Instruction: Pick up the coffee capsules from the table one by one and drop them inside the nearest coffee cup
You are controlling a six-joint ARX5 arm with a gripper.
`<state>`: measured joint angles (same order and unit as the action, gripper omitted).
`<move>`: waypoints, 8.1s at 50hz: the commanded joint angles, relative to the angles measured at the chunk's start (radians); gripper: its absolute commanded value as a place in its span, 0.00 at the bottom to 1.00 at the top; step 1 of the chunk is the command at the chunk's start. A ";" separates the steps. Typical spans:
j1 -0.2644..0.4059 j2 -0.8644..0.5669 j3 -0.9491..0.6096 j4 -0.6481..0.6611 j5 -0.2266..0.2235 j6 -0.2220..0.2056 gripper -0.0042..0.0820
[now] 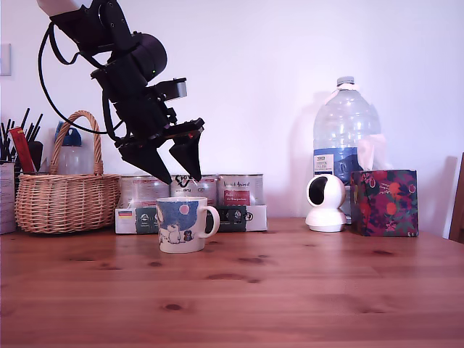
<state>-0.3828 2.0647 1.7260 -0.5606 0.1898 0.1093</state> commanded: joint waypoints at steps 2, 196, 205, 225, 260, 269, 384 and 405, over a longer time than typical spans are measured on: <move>0.000 -0.044 0.017 0.011 0.006 0.004 0.35; -0.014 -1.292 -1.199 0.215 -0.168 -0.555 0.67; -0.076 -1.266 -1.220 0.318 -0.319 -0.550 0.68; -0.235 -1.264 -1.396 0.544 -0.532 -0.610 0.68; -0.287 -0.906 -1.404 0.818 -0.573 -0.739 0.68; -0.257 -0.835 -1.404 0.872 -0.566 -0.737 0.68; -0.028 -0.421 -1.181 0.868 -0.260 -0.677 0.26; -0.025 -0.421 -1.181 0.874 -0.259 -0.541 0.24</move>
<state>-0.4103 1.6276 0.5480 0.3130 -0.0719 -0.4648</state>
